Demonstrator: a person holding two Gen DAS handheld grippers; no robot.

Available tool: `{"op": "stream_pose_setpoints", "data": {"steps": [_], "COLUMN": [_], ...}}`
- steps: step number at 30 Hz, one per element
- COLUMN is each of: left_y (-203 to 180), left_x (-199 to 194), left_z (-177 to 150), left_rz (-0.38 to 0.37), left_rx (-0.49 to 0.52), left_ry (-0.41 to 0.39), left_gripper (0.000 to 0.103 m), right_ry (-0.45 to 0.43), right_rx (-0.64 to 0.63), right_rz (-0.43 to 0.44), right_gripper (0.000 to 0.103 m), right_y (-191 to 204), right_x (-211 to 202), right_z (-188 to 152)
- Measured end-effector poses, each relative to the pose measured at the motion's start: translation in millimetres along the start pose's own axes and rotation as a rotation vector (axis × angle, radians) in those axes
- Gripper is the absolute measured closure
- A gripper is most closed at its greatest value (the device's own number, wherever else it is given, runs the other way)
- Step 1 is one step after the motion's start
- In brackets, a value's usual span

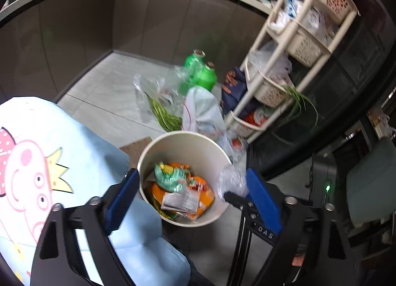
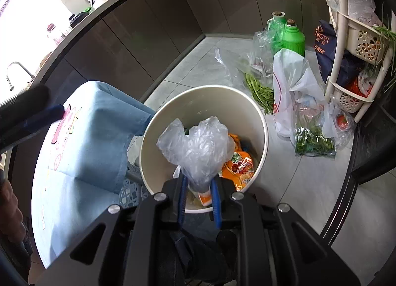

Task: Collect trash
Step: 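Open both tools to drop the wrapper and plastic bag into the bin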

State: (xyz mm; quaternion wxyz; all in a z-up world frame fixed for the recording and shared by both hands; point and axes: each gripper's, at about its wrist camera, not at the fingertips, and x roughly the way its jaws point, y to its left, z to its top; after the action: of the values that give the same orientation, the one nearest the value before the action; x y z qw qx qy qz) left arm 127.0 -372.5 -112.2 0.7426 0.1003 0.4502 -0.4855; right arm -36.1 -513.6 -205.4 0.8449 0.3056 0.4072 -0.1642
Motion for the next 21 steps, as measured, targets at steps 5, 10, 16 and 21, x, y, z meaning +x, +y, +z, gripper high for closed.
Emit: {"op": "stream_pose_setpoints", "data": {"steps": [5,10,16,21], "left_y": [5.5,7.2,8.9,9.5], "left_x": [-13.5,-18.9,-19.4,-24.6], "left_z": [1.3,0.2,0.0,-0.8], "left_rz": [0.039,0.067,0.103,0.151], "left_rx": [-0.022,-0.026,-0.025,-0.011], "left_ry": [-0.048,-0.050,-0.036,-0.038], "left_gripper": [0.009,0.009,0.009,0.009], "right_ry": [0.011,0.019,-0.010,-0.005], "right_rx": [-0.003,-0.018,-0.067,-0.094], "right_rz": [0.004,0.004,-0.009,-0.015], "right_gripper": [0.083,0.076,0.018,0.003], "right_y": [1.0,7.1,14.0,12.6], "right_x": [5.5,10.4,9.2,4.9], "right_z": [-0.4,-0.8,-2.2,-1.7]}}
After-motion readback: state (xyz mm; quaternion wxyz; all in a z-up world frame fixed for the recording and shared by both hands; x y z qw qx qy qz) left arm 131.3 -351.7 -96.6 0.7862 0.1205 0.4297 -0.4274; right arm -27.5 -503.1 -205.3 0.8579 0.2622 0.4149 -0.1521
